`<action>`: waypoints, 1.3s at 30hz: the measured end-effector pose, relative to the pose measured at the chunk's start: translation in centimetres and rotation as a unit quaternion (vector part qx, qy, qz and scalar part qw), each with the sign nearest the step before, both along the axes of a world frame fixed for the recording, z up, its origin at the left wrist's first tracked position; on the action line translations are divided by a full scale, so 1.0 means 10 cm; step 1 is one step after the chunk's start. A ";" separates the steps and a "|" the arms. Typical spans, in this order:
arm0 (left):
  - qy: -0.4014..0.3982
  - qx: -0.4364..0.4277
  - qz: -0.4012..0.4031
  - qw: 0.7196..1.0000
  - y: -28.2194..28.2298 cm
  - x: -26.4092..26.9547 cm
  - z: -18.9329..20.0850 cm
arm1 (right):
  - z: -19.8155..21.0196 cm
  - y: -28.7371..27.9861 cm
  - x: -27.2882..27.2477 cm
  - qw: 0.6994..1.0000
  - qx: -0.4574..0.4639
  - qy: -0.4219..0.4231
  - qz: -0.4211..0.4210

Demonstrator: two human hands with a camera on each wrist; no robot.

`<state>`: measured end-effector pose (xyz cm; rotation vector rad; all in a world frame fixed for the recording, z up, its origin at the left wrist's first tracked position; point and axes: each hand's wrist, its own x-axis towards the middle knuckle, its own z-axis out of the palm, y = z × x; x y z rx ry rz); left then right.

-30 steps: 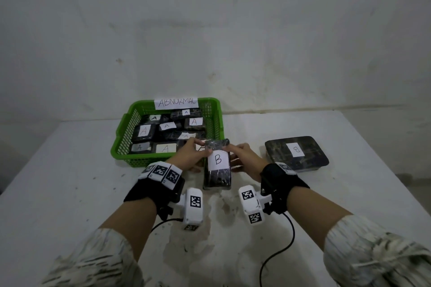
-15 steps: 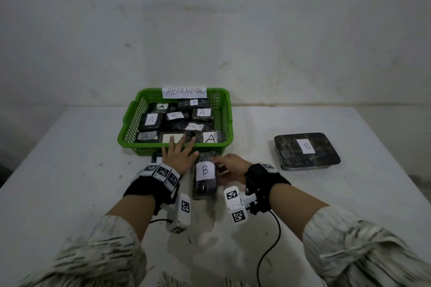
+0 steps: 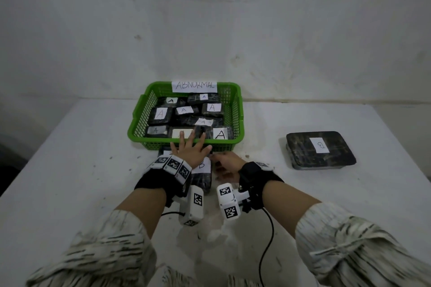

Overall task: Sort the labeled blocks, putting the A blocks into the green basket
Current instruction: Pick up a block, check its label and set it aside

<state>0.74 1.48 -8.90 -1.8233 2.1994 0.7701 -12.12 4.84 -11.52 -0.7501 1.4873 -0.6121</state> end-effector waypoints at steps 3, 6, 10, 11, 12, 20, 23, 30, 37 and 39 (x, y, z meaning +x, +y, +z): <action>-0.009 0.007 0.005 1.000 0.02 -0.16 0.08 | 0.04 0.05 -0.23 0.991 -0.056 0.120 0.014; 0.020 -0.017 -0.024 0.999 0.04 -0.46 0.07 | 0.02 0.09 -0.57 0.966 -0.084 0.246 0.004; 0.037 -0.032 -0.073 0.996 0.07 -0.90 -0.01 | 0.04 0.18 -1.06 0.925 -0.110 0.352 -0.089; 0.036 -0.027 -0.078 0.996 0.08 -1.00 -0.03 | 0.04 0.22 -1.18 0.912 -0.111 0.381 -0.100; 0.034 -0.027 -0.078 0.996 0.09 -1.08 -0.05 | 0.04 0.25 -1.28 0.897 -0.112 0.414 -0.103; -0.020 -0.039 -0.077 0.996 0.09 -1.20 -0.12 | -0.14 0.36 -1.67 0.847 -0.015 0.531 0.024; -0.023 -0.042 -0.087 0.995 0.09 -1.19 -0.09 | -0.10 0.30 -1.64 0.812 -0.046 0.581 0.032; -0.011 -0.022 -0.094 0.995 0.12 -1.14 -0.03 | -0.05 0.11 -1.63 0.798 -0.047 0.584 0.141; 0.022 0.003 -0.103 0.994 0.03 -1.08 -0.05 | 0.07 0.09 -1.64 0.802 -0.008 0.569 0.181; 0.041 0.011 -0.094 0.995 0.00 -1.07 -0.05 | 0.08 0.07 -1.65 0.839 -0.021 0.518 0.163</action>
